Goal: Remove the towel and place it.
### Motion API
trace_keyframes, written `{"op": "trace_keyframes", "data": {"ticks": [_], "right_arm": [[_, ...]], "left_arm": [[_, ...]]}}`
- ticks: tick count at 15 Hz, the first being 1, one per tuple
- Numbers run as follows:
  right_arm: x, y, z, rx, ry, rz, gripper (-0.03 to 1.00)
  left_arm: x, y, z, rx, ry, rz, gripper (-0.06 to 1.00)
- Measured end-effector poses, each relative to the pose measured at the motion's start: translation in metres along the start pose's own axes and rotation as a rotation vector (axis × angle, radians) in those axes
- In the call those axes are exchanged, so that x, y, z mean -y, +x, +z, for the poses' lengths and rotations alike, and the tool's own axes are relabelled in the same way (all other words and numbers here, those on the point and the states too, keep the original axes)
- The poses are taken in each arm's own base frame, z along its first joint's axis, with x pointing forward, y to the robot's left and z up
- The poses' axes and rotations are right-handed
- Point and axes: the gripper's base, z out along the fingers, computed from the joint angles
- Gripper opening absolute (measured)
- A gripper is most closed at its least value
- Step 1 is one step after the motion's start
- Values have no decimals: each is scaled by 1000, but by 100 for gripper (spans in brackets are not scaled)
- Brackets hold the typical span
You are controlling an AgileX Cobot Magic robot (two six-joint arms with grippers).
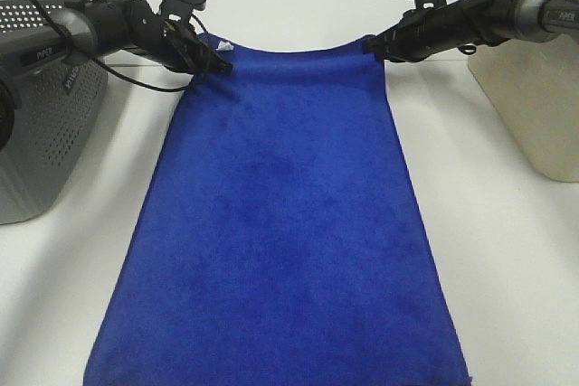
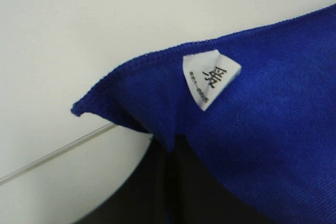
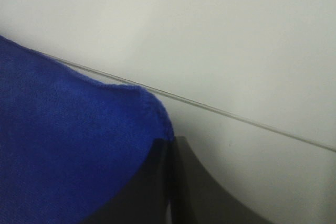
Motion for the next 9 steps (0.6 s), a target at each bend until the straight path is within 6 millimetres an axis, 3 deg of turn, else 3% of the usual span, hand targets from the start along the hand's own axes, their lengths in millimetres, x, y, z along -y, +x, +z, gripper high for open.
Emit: {"op": "trace_keyframes", "data": {"ticks": [2, 4, 6, 7, 9], "right_arm": [[-1, 1, 1, 9, -13, -18, 8], [-2, 1, 2, 6, -25, -41, 22], [-1, 1, 1, 7, -23, -46, 47], [-1, 1, 1, 8, -22, -46, 54], [-1, 1, 1, 8, -18, -54, 70]], "left_arm": [[0, 0, 0, 0, -4, 9, 1], [-1, 0, 0, 4, -7, 15, 6], [-1, -2, 0, 20, -13, 16, 24], [-1, -2, 0, 21, -14, 16, 31], [-1, -2, 0, 21, -14, 17, 57]]}}
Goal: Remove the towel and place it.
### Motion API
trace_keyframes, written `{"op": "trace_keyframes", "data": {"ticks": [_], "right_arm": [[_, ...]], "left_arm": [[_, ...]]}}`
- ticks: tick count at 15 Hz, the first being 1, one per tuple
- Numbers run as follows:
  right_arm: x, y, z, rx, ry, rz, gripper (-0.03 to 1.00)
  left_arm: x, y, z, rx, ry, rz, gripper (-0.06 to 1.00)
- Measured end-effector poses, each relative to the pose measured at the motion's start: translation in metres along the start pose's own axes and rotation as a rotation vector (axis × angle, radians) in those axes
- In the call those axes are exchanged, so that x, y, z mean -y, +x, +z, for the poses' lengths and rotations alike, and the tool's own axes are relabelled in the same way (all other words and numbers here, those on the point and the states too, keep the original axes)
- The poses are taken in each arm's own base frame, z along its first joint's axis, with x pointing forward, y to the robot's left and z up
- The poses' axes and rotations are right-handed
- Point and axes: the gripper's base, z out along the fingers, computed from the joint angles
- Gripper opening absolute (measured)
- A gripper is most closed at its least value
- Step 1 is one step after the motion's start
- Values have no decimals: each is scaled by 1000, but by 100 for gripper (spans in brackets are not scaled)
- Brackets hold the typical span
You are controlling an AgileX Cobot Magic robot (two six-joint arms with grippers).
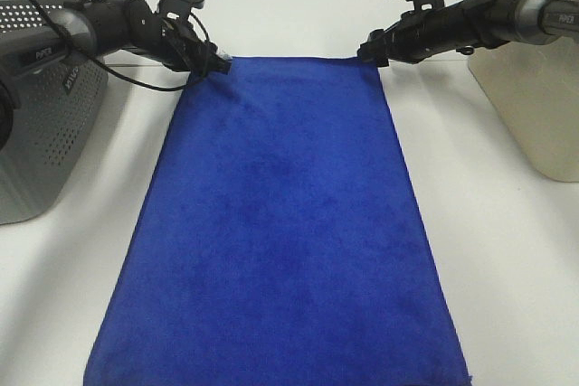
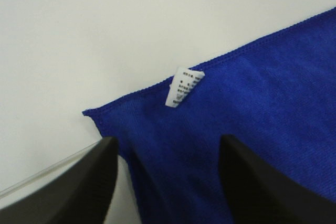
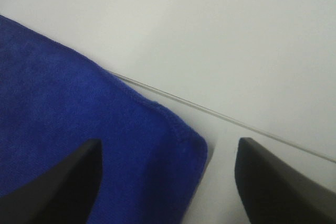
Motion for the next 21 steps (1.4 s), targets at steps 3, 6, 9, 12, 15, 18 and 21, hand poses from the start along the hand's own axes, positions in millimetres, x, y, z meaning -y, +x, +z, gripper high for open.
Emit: {"op": "trace_keyframes", "data": {"ticks": [3, 6, 9, 12, 15, 18, 21], "right_arm": [[-2, 2, -2, -51, -24, -41, 75], [-10, -11, -19, -115, -80, -38, 75], [-24, -36, -52, -190, -158, 2, 75], [-35, -61, -93, -296, -171, 84, 77], [-41, -90, -149, -376, -85, 121, 77], [-50, -116, -208, -411, 4, 151, 77], [-53, -132, -244, -373, 82, 126, 77]], "left_arm": [[0, -4, -4, -12, 6, 0, 75], [0, -25, -28, -68, 37, -1, 76], [0, -49, -60, -151, 77, -24, 76], [1, -77, -113, -279, 128, -63, 76], [0, -101, -171, -404, 128, -151, 76], [-8, -115, -197, -397, 36, -176, 76], [-25, -126, -220, -362, -62, -157, 76]]}}
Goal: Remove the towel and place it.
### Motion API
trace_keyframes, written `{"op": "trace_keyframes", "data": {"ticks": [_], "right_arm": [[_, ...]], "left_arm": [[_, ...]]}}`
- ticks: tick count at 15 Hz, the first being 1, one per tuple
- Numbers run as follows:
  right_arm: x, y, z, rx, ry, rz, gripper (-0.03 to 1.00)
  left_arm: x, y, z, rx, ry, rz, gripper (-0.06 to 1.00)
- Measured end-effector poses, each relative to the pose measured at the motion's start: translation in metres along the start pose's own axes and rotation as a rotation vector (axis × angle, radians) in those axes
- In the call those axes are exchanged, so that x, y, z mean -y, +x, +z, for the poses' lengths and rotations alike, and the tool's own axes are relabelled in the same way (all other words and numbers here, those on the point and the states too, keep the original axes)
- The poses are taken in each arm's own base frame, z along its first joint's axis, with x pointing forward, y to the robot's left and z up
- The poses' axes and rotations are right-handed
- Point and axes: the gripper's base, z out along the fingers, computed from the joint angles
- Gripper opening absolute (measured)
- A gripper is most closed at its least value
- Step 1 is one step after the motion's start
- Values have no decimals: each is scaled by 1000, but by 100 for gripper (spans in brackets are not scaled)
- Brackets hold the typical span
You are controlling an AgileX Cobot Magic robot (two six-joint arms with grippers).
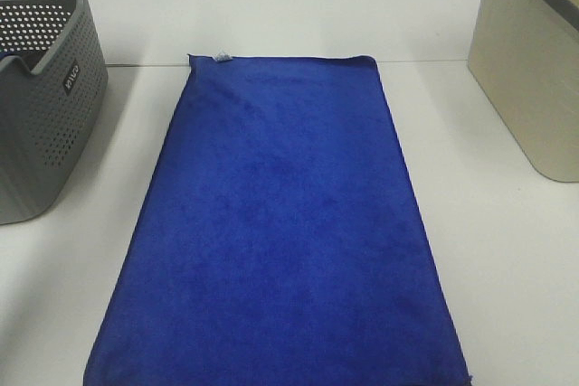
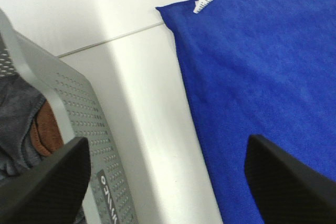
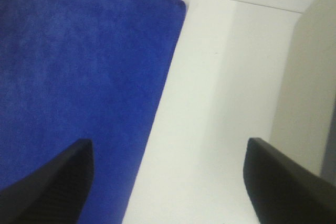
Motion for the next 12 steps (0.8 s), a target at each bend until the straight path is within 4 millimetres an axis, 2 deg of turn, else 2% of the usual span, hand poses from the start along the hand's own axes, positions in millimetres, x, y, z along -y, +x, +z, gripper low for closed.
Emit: {"op": "trace_keyframes", "data": {"ticks": [1, 2, 5, 7, 8, 11, 12], "right_arm": [[2, 0, -7, 8, 33, -7, 77], [4, 0, -13, 13, 69, 3, 77], [17, 2, -25, 31, 97, 74, 76], [29, 19, -32, -2, 94, 149, 74], [29, 33, -38, -33, 103, 166, 73], [15, 86, -66, -106, 108, 201, 73], [6, 104, -83, -100, 93, 212, 73]], "left_arm": [[-6, 0, -3, 5, -6, -16, 76], [-33, 0, -10, 17, -35, -81, 76], [-88, 17, -17, -15, -22, -202, 76], [-99, 33, -31, -52, -18, -215, 76], [-100, 44, -42, -77, -27, -212, 76], [-91, 87, -84, -152, -70, -194, 76], [-86, 104, -103, -158, -75, -192, 76]]}}
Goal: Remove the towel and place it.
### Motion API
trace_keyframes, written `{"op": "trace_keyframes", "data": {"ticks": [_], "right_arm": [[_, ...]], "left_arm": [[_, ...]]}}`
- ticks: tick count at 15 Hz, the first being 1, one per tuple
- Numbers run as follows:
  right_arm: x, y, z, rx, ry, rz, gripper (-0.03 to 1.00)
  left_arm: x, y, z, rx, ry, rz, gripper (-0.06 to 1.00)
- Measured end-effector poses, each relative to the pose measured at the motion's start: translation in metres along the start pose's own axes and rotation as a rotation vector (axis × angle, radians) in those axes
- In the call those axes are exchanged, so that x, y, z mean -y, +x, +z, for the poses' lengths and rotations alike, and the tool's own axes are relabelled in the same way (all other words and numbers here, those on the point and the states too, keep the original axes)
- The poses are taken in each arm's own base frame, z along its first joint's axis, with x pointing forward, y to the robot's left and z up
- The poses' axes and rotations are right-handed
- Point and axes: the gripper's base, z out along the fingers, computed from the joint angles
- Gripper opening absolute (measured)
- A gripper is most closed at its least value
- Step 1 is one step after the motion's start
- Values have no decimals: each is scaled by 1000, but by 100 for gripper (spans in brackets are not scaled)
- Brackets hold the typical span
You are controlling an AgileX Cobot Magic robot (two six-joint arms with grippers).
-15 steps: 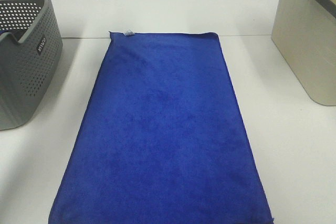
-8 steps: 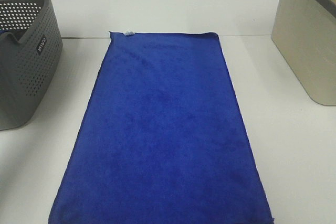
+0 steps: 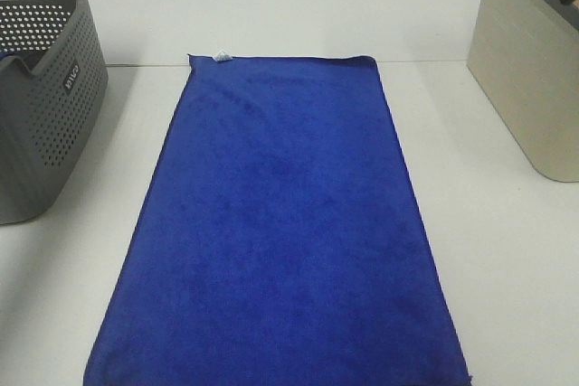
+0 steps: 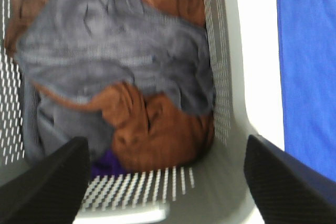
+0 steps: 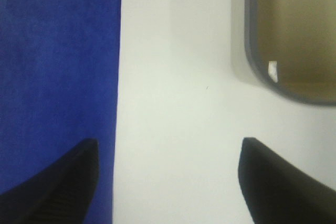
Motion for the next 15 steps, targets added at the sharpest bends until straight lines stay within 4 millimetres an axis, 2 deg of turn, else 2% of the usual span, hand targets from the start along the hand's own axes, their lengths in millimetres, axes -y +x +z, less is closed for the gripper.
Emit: {"op": "trace_keyframes", "data": {"ticks": [3, 7, 11, 13, 15], "right_arm": [[-6, 64, -44, 55, -21, 14, 73], [-9, 135, -89, 190, -27, -7, 73], [-10, 197, -116, 337, -23, -79, 73], [-9, 223, -120, 391, -9, -103, 73], [-5, 246, -110, 397, 10, -117, 73]], "left_arm": [[4, 67, -64, 115, -18, 6, 76], [4, 154, -109, 262, -85, 30, 76], [6, 219, -121, 380, -118, 42, 76], [8, 246, -114, 391, -118, 44, 76], [10, 273, -106, 412, -120, 45, 76]]}}
